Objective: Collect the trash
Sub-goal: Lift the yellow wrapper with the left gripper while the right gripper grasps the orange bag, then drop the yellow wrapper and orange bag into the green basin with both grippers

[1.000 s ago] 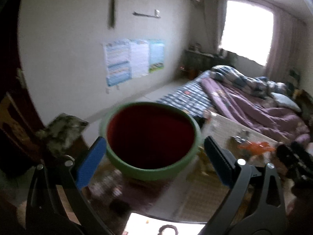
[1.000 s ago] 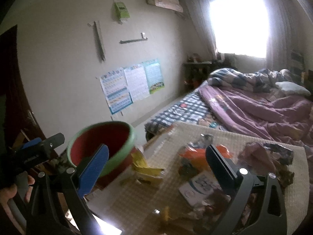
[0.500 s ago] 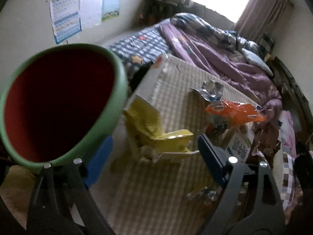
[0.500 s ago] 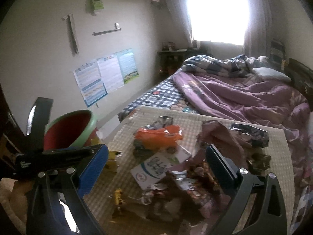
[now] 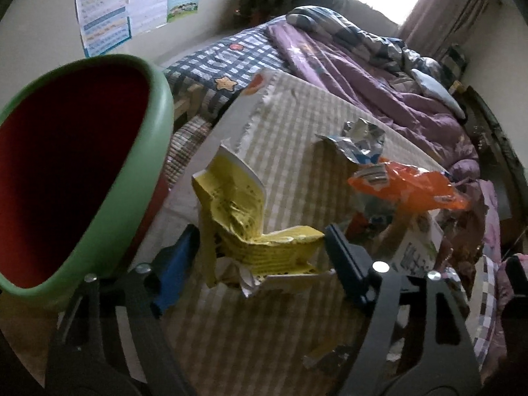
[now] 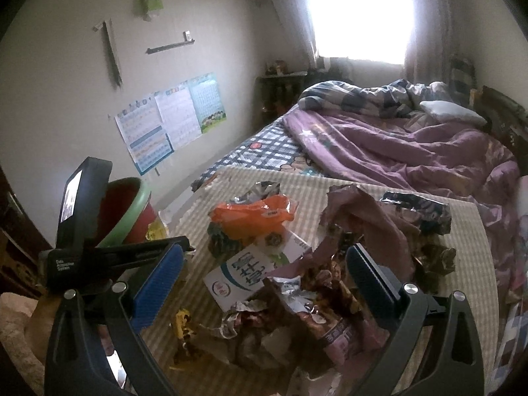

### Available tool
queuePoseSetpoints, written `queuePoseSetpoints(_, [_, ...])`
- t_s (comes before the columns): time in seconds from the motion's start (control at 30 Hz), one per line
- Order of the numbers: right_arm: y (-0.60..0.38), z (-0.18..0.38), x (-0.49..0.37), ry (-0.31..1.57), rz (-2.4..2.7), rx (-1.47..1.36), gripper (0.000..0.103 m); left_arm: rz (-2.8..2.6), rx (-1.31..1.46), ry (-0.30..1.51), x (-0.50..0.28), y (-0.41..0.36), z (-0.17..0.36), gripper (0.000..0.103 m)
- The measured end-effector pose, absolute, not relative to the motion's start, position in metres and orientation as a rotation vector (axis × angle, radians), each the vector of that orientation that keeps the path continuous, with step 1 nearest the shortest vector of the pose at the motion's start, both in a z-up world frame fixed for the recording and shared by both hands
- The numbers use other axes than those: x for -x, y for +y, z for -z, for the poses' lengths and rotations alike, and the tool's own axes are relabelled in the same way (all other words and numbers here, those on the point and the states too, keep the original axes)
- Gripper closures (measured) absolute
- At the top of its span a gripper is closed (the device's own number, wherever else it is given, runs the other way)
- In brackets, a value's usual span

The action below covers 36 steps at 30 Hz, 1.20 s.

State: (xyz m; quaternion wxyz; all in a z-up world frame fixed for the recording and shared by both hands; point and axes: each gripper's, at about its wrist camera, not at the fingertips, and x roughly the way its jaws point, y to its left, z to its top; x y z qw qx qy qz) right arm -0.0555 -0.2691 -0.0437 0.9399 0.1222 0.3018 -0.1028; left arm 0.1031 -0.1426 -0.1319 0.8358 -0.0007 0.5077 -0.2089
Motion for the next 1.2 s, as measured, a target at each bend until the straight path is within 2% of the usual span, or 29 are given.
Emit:
queuePoseSetpoints(0.1, [-0.269,0.043,0.053,0.619,0.201,-0.241,0.007,0.469,0.019,1.061,-0.101,-0.14,0.129,0.037])
queuePoseSetpoints(0.33, [-0.281,0.038,0.021,0.661,0.148,-0.259,0.007,0.511,0.026,0.924,-0.072,-0.123,0.088,0.037])
queuePoseSetpoints(0.47, [-0.306,0.043,-0.014,0.73,0.104,-0.359,0.007,0.494,0.012,0.824,-0.053,-0.104,0.063,0.037])
queuePoseSetpoints(0.63, [-0.33,0.061,-0.043,0.814,0.081,-0.502,0.008,0.445,0.018,0.784,-0.046,-0.085,0.052,0.036])
queuePoseSetpoints(0.73, [-0.338,0.066,-0.051,0.845,0.088,-0.541,0.023,0.414,0.038,0.774,-0.045,-0.072,0.052,0.036])
queuePoseSetpoints(0.83, [-0.339,0.069,-0.055,0.864,0.082,-0.571,0.047,0.384,0.048,0.766,-0.045,-0.061,0.05,0.036])
queuePoseSetpoints(0.9, [-0.338,0.07,-0.054,0.864,0.091,-0.567,0.075,0.362,0.048,0.756,-0.047,-0.052,0.047,0.036])
queuePoseSetpoints(0.93, [-0.337,0.071,-0.052,0.862,0.088,-0.57,0.078,0.35,0.051,0.751,-0.048,-0.046,0.046,0.036])
queuePoseSetpoints(0.97, [-0.337,0.069,-0.051,0.858,0.086,-0.572,0.087,0.338,0.057,0.745,-0.047,-0.04,0.045,0.036])
queuePoseSetpoints(1.07, [-0.33,0.061,-0.046,0.827,0.083,-0.546,0.091,0.299,0.075,0.729,-0.051,-0.024,0.041,0.036])
queuePoseSetpoints(1.2, [-0.32,0.04,-0.031,0.753,0.091,-0.51,0.091,0.263,0.078,0.719,-0.056,-0.007,0.04,0.036])
